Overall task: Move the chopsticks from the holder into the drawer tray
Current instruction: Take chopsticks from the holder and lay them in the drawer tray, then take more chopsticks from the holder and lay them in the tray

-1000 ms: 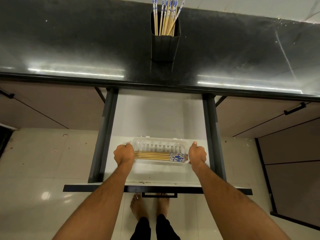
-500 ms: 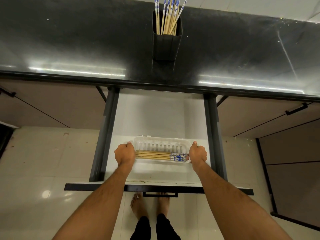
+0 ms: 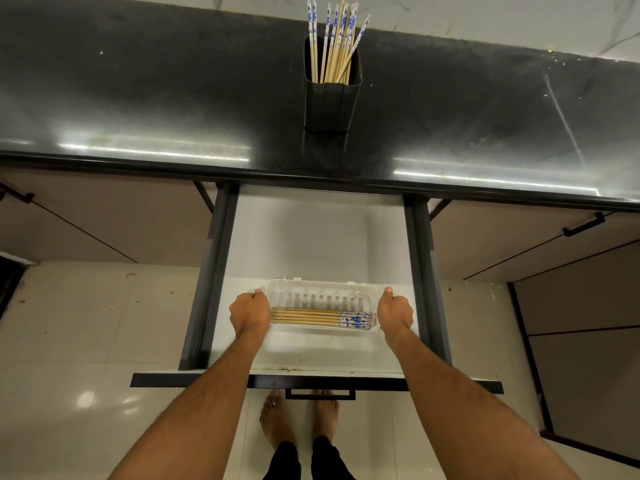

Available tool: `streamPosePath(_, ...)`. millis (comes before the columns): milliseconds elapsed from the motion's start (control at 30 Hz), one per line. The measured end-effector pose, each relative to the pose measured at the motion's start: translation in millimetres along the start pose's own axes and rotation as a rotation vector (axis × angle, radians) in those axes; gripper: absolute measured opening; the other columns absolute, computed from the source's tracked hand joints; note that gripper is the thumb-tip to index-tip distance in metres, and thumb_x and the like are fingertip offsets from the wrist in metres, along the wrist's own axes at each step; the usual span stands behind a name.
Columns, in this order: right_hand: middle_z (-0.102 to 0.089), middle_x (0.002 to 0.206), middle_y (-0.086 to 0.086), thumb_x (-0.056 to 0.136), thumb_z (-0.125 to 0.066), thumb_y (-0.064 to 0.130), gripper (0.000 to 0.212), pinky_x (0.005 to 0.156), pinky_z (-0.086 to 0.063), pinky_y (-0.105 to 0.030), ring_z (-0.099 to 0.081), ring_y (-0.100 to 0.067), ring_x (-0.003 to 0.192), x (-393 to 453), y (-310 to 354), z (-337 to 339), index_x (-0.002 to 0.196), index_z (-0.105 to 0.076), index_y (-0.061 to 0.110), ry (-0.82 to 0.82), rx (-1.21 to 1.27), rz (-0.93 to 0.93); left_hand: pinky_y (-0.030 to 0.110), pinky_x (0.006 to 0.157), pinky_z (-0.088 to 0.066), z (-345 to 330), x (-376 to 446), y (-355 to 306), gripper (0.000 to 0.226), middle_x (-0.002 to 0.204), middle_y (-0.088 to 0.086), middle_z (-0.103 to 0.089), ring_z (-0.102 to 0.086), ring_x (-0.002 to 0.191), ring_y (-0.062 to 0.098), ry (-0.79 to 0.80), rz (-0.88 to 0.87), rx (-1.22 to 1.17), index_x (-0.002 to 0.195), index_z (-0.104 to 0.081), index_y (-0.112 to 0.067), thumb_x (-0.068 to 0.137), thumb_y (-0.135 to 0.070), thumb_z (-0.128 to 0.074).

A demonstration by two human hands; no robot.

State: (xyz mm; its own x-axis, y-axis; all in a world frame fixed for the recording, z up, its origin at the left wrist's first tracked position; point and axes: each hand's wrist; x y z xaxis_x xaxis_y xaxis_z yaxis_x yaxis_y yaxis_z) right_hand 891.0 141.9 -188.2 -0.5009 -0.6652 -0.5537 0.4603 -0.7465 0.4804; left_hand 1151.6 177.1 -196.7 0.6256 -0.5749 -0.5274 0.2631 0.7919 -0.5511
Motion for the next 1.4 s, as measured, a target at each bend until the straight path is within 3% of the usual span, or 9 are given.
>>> streamPosePath(100, -0.067, 0.090, -0.014, 0.108, -0.032, 0.039, 0.048, 0.059, -0.048, -0.027, -0.060, -0.018, 0.069, -4, 10, 7, 0.090, -0.062, 0.006, -0.046, -0.114, 0.114, 0.035, 0.075, -0.055, 8, -4, -8, 0.038, 0.094, 0.016, -0.070, -0.065, 0.081, 0.024, -0.027, -0.097, 0.051, 0.090, -0.065, -0.006, 0.107, -0.030, -0.042)
streamPosePath(167, -0.067, 0.081, -0.012, 0.108, -0.032, 0.038, 0.050, 0.054, -0.042, -0.025, -0.058, -0.015, 0.063, -9, 21, 12, 0.082, -0.061, 0.007, -0.072, -0.188, 0.230, 0.034, 0.077, -0.056, 15, -6, -18, 0.040, 0.096, 0.014, -0.071, -0.065, 0.083, 0.023, -0.034, -0.201, 0.093, 0.099, -0.067, -0.005, 0.107, -0.032, -0.039)
streamPosePath(233, -0.063, 0.075, -0.008, 0.108, -0.032, 0.037, 0.051, 0.063, -0.050, -0.031, -0.061, -0.020, 0.070, -17, 35, 19, 0.082, -0.064, 0.006, -0.097, -0.252, 0.372, 0.041, 0.085, -0.057, 25, -7, -32, 0.039, 0.100, 0.012, -0.070, -0.065, 0.090, 0.024, -0.058, -0.326, 0.155, 0.105, -0.067, -0.006, 0.106, -0.031, -0.037)
streamPosePath(367, -0.061, 0.098, -0.006, 0.107, -0.033, 0.039, 0.041, 0.082, -0.052, -0.034, -0.056, -0.019, 0.090, -31, 70, 34, 0.100, -0.061, 0.009, -0.179, -0.459, 0.679, 0.040, 0.092, -0.050, 43, -10, -68, 0.028, 0.104, 0.009, -0.068, -0.062, 0.096, 0.023, -0.179, -0.629, 0.293, 0.107, -0.063, -0.008, 0.102, -0.028, -0.044)
streamPosePath(467, -0.059, 0.109, -0.006, 0.106, -0.034, 0.040, 0.040, 0.087, -0.052, -0.032, -0.055, -0.018, 0.098, -41, 99, 47, 0.115, -0.057, 0.008, -0.272, -0.547, 0.857, 0.040, 0.107, -0.042, 57, -13, -98, 0.031, 0.118, 0.012, -0.065, -0.060, 0.111, 0.026, -0.246, -0.861, 0.372, 0.121, -0.058, -0.007, 0.100, -0.028, -0.049)
streamPosePath(567, -0.058, 0.129, -0.016, 0.105, -0.036, 0.040, 0.050, 0.101, -0.050, -0.039, -0.057, -0.030, 0.119, -48, 130, 61, 0.133, -0.052, 0.002, -0.354, -0.597, 0.946, 0.044, 0.122, -0.028, 72, -17, -132, 0.050, 0.141, 0.016, -0.054, -0.048, 0.135, 0.030, -0.272, -1.017, 0.517, 0.142, -0.047, -0.003, 0.101, -0.032, -0.046)
streamPosePath(667, -0.046, 0.149, -0.020, 0.105, -0.037, 0.042, 0.058, 0.116, -0.037, -0.047, -0.041, -0.035, 0.141, -55, 164, 76, 0.147, -0.039, 0.002, -0.395, -0.662, 0.975, 0.047, 0.123, -0.026, 91, -23, -169, 0.056, 0.151, 0.017, -0.047, -0.040, 0.143, 0.031, -0.312, -1.131, 0.586, 0.149, -0.040, -0.003, 0.103, -0.034, -0.041)
streamPosePath(1033, -0.049, 0.146, -0.016, 0.102, -0.039, 0.045, 0.058, 0.114, -0.038, -0.046, -0.043, -0.031, 0.138, -65, 286, 132, 0.144, -0.040, 0.004, -0.598, -0.675, 1.184, 0.046, 0.122, -0.028, 128, -30, -303, 0.056, 0.146, 0.014, -0.051, -0.044, 0.139, 0.028, -0.464, -1.301, 0.570, 0.146, -0.041, -0.006, 0.101, -0.039, -0.038)
streamPosePath(1400, -0.050, 0.138, -0.008, 0.101, -0.041, 0.045, 0.050, 0.114, -0.038, -0.043, -0.045, -0.024, 0.131, -4, 381, 133, 0.138, -0.043, 0.011, -0.551, -0.649, 1.317, 0.045, 0.124, -0.022, 101, 17, -390, 0.051, 0.148, 0.010, -0.048, -0.040, 0.141, 0.026, -0.455, -1.286, 0.586, 0.147, -0.038, -0.010, 0.103, -0.036, -0.036)
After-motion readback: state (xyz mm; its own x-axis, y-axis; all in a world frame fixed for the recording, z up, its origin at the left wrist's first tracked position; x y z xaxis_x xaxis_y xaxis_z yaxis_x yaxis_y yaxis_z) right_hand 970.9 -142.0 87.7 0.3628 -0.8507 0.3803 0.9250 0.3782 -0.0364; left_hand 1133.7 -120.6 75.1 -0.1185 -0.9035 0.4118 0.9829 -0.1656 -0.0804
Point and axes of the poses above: each hand's wrist, its own x-axis towards the middle knuckle, its own z-axis out of the back of the hand, y = z × x
